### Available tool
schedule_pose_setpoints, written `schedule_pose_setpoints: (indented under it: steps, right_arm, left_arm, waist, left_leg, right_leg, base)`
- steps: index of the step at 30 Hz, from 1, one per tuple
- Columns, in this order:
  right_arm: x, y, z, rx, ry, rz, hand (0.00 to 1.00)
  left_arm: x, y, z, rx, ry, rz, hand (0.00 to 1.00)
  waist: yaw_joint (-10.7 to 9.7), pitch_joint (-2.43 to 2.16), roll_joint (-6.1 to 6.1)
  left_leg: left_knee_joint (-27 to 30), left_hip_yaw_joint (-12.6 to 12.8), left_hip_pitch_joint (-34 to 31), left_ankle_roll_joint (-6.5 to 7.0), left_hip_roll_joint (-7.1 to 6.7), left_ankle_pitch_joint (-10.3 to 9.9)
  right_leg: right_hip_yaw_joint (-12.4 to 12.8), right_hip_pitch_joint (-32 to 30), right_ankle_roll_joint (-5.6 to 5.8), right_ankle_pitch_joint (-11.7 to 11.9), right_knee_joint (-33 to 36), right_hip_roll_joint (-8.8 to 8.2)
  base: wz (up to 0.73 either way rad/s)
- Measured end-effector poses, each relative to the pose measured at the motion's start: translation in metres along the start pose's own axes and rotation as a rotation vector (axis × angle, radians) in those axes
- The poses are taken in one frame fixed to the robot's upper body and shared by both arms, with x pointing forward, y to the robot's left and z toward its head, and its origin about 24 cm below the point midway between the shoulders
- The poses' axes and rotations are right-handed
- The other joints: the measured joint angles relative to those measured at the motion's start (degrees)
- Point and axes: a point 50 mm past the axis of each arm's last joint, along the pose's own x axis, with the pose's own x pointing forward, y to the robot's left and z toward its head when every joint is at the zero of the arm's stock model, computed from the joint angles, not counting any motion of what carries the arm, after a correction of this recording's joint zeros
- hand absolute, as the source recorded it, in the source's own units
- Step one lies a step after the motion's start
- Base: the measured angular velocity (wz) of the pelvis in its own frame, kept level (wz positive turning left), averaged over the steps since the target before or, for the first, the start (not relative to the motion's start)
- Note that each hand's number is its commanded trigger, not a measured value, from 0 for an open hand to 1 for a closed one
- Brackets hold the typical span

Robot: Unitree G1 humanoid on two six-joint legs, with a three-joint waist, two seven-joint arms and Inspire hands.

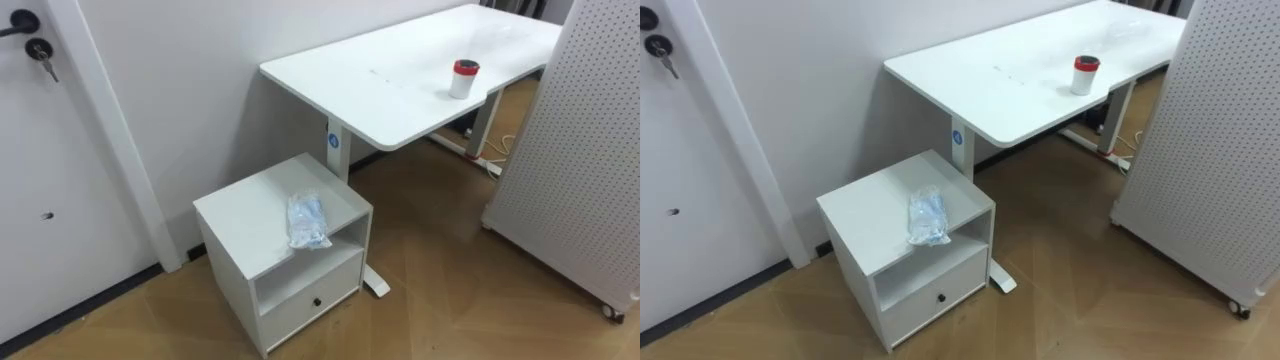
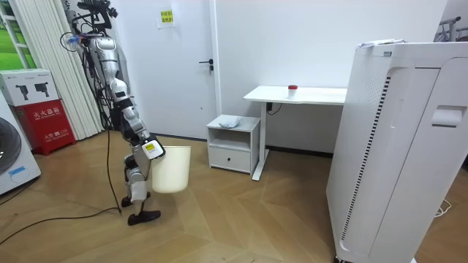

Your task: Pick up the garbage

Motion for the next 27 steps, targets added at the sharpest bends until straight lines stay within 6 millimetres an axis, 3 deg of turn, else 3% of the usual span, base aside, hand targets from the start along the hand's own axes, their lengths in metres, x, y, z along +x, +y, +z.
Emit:
schedule_pose_setpoints:
  steps: [17,27]
  right_arm:
    - [0.001,0.007,0.001,0.002,-0.005,0.007,1.0]
    - [0.001,0.007,-0.002,0.01,0.0,0.005,1.0]
  left_arm:
    - [-0.001,-0.001,-0.003,-0.01,0.0,0.021,0.0]
    - [-0.003,-0.005,-0.017,-0.007,0.035,0.01,0.0]
  waist:
    - [0.14,0.11,-0.37]
    - [0.14,0.15,-0.72]
  left_leg:
    - [-0.09,-0.01,0.01,0.0,-0.04,0.0]
    - [-0.02,-0.09,-0.03,0.0,-0.04,0.0]
  right_leg:
    - [0.03,0.01,0.0,0.0,-0.04,-0.08]
    - [-0.02,0.03,0.0,-0.01,-0.18,-0.08]
  base:
    - [0.0]
    - [0.0]
